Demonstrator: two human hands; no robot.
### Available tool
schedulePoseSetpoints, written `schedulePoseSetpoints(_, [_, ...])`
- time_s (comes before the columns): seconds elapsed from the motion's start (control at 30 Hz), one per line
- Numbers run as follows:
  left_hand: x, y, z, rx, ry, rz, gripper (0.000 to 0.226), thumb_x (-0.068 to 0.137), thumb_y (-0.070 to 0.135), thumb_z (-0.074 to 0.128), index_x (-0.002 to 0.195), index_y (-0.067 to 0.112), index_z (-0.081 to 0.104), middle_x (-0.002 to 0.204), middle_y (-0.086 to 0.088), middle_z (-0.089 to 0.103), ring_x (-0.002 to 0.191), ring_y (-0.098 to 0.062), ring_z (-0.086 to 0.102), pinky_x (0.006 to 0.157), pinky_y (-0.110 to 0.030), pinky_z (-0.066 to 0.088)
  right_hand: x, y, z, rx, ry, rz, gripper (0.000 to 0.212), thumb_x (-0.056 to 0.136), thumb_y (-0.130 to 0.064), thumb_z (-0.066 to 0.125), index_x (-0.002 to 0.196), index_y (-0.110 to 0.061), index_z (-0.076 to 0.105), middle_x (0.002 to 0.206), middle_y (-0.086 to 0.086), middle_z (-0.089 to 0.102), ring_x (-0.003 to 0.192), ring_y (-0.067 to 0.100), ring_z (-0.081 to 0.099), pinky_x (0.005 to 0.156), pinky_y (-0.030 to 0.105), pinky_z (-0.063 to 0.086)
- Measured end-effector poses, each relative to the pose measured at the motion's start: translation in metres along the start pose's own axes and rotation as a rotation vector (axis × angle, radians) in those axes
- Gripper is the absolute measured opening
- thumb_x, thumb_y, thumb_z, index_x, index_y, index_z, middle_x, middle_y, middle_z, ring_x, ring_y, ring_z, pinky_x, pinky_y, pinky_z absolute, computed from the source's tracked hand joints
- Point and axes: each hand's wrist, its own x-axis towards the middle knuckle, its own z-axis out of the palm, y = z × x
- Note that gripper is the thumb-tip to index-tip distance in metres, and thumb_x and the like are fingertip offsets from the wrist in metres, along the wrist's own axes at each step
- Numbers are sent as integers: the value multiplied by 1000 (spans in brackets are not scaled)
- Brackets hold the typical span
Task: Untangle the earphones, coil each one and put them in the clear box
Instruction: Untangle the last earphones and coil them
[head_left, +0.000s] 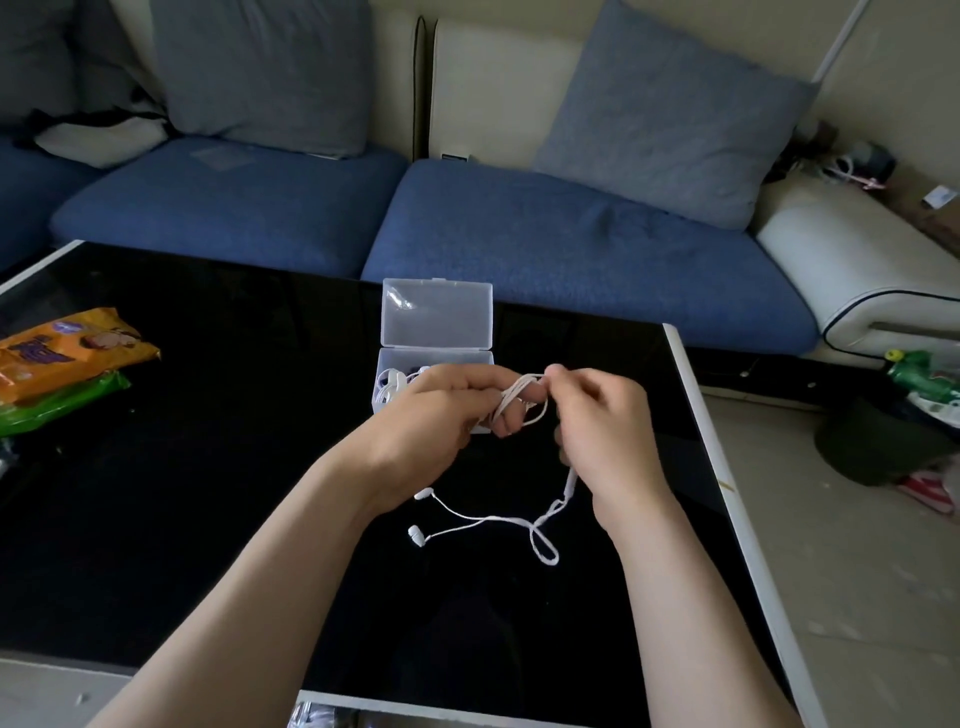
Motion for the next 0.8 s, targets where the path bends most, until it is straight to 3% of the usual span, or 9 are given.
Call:
schedulePoseSetpoints(0.13, [-2, 4, 2, -87, 58, -4, 36, 104, -2, 42, 121, 0, 73, 97, -1, 74, 87, -9, 60, 78, -25, 41, 1, 1, 4, -147, -105, 11, 28, 108, -34, 54, 94, -23, 75, 66, -11, 56, 65, 12, 53, 68, 37, 45])
schedulePoseSetpoints(0.3, [-1, 5, -1, -157, 130, 47, 32, 108, 6, 46, 128, 5, 70, 123, -3, 77, 106, -15, 67, 96, -32, 52, -10, -6, 7, -200, -377, 141, 29, 108, -22, 46, 95, -19, 72, 72, 5, 54, 54, 16, 54, 48, 29, 51])
schedulePoseSetpoints(0.43, [0, 1, -8, 32, 300, 88, 30, 111, 12, 47, 132, 14, 69, 123, 11, 77, 109, 1, 70, 77, -7, 51, -20, -10, 9, -238, -641, 196, 27, 109, -23, 49, 101, -17, 74, 73, 3, 56, 49, 13, 50, 48, 30, 51])
schedulePoseSetpoints(0.5, [2, -5, -11, 129, 346, 109, 30, 111, 12, 48, 128, 16, 71, 120, 11, 77, 110, 0, 71, 82, -11, 53, -24, -15, 11, -242, -713, 144, 23, 107, -27, 56, 100, -14, 72, 68, 2, 57, 47, 12, 49, 49, 31, 51])
schedulePoseSetpoints(0.57, [3, -12, -10, 321, 346, 107, 29, 110, 11, 47, 114, 14, 75, 110, 8, 79, 103, -7, 74, 84, -27, 61, -25, -20, 12, -225, -697, 69, 23, 103, -23, 58, 86, -10, 67, 62, 1, 56, 45, 13, 48, 47, 31, 50])
schedulePoseSetpoints(0.63, [5, -17, -8, 512, 268, 99, 28, 108, 10, 47, 101, 10, 73, 98, 3, 77, 97, -18, 72, 90, -45, 58, -22, -21, 11, -205, -586, -2, 28, 97, -18, 59, 70, -12, 63, 53, 0, 53, 42, 14, 46, 44, 29, 46])
schedulePoseSetpoints(0.7, [6, -18, -6, 582, 214, 91, 29, 105, 6, 46, 99, 14, 74, 93, 0, 75, 97, -22, 69, 94, -48, 54, -17, -15, 8, -252, -422, -123, 30, 92, -22, 66, 64, -10, 67, 50, 0, 53, 43, 18, 46, 47, 29, 43])
schedulePoseSetpoints(0.77, [5, -16, -6, 559, 212, 80, 33, 98, 7, 44, 90, 15, 75, 86, -1, 74, 90, -21, 67, 91, -46, 54, -12, -10, 5, -274, -249, -237, 20, 87, -27, 74, 71, -15, 79, 55, 0, 67, 52, 26, 58, 53, 32, 46])
schedulePoseSetpoints(0.8, [4, -14, -6, 534, 208, 72, 35, 95, 8, 41, 83, 14, 74, 81, -1, 73, 84, -20, 66, 87, -44, 55, -10, -9, 3, -245, -173, -266, 16, 86, -29, 78, 73, -20, 82, 58, -1, 71, 55, 22, 64, 55, 29, 48])
